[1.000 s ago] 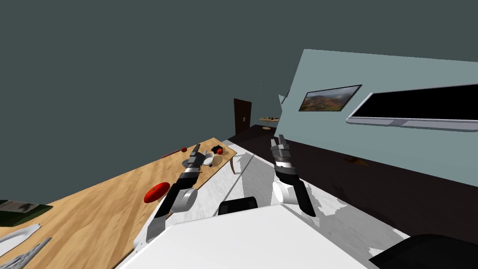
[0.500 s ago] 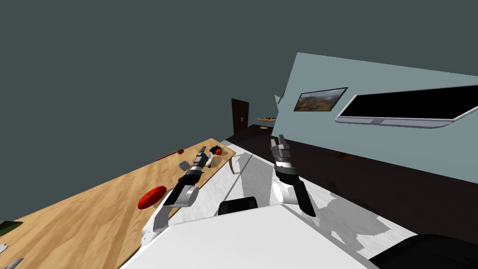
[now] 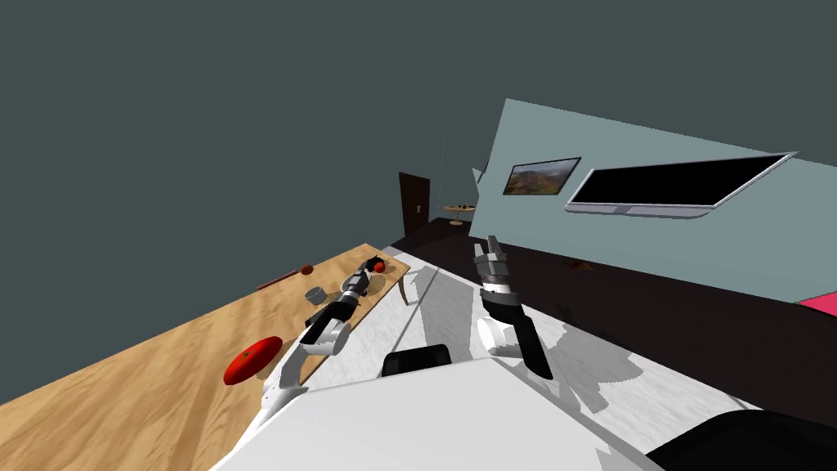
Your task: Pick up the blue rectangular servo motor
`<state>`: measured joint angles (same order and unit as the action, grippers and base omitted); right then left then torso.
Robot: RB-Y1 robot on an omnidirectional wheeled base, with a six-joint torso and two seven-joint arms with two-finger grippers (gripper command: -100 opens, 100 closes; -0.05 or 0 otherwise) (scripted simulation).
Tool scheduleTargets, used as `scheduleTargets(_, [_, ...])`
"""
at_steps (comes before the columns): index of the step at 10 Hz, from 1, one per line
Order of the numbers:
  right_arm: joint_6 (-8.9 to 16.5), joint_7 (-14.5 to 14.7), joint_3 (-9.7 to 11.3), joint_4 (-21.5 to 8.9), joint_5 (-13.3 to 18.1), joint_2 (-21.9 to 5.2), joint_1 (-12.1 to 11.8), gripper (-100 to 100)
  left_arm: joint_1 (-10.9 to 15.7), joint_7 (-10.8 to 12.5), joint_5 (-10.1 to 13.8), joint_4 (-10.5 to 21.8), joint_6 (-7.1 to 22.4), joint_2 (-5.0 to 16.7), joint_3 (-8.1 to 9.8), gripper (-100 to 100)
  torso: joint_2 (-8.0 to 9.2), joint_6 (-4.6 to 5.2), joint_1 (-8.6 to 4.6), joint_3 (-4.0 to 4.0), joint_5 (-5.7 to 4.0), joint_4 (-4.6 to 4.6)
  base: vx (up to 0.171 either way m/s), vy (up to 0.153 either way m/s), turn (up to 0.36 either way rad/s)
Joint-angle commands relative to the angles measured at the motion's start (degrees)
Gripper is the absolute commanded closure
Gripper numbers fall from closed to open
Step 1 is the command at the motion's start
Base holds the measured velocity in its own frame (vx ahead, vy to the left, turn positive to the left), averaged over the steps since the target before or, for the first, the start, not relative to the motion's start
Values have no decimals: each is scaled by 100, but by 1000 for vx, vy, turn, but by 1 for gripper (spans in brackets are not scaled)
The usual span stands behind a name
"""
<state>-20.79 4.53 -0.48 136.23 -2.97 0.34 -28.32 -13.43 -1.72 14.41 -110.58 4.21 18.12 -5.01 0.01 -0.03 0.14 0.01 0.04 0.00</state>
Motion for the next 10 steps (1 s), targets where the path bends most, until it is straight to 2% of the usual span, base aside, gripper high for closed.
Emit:
scheduleTargets(1, [0, 0, 0, 0, 0, 0, 0, 0, 179, -51, 73, 286, 286, 88, -55, -100, 0, 0, 0, 0, 0, 0, -16, 37, -134])
scheduleTargets(2, [0, 0, 0, 0, 0, 0, 1, 0, 179, -51, 73, 295, 396, 88, -55, -100, 0, 2, 0, 0, 0, 0, -11, 38, -99])
scheduleTargets(3, [0, 0, 0, 0, 0, 0, 0, 0, 323, -86, 150, 543, 570, 181, -97, -100, -1, 0, 0, 0, 0, 0, -10, 45, -167])
scheduleTargets(4, [0, 0, 0, 0, 0, 0, 0, 0, 323, -86, 150, 543, 685, 181, -97, -100, -1, 2, 4, -1, 1, -1, -9, 39, -81])
scheduleTargets(5, [0, 0, 0, 0, 0, 0, 0, 0, 468, -120, 228, 795, 837, 269, -138, -100, -1, -1, 1, -1, 0, 0, -9, 41, -150])
scheduleTargets(6, [0, 0, 0, 0, 0, 0, 0, 0, 468, -120, 228, 795, 972, 269, -138, -100, -2, 2, 2, -1, 0, -1, -13, 38, -83])
scheduleTargets(7, [0, 0, 0, 0, 0, 0, 0, 0, 613, -155, 308, 1030, 1167, 350, -176, -100, -1, -1, 0, 0, 0, 0, -23, 35, -139])
scheduleTargets(8, [0, 0, 0, 0, 0, 0, 0, 0, 613, -155, 308, 1049, 1256, 350, -176, -100, 2, 1, 0, 1, 0, 0, -21, 32, -81])
scheduleTargets(9, [0, 0, 0, 0, 0, 0, 0, 0, 757, -189, 389, 1305, 1404, 424, -211, -100, 2, -2, -1, 1, -1, 1, -23, 39, -142])
scheduleTargets(10, [0, 0, 0, 0, 0, 0, 0, 0, 757, -189, 389, 1305, 1534, 424, -211, -100, 2, 1, 2, 1, 0, 1, -14, 38, -116])
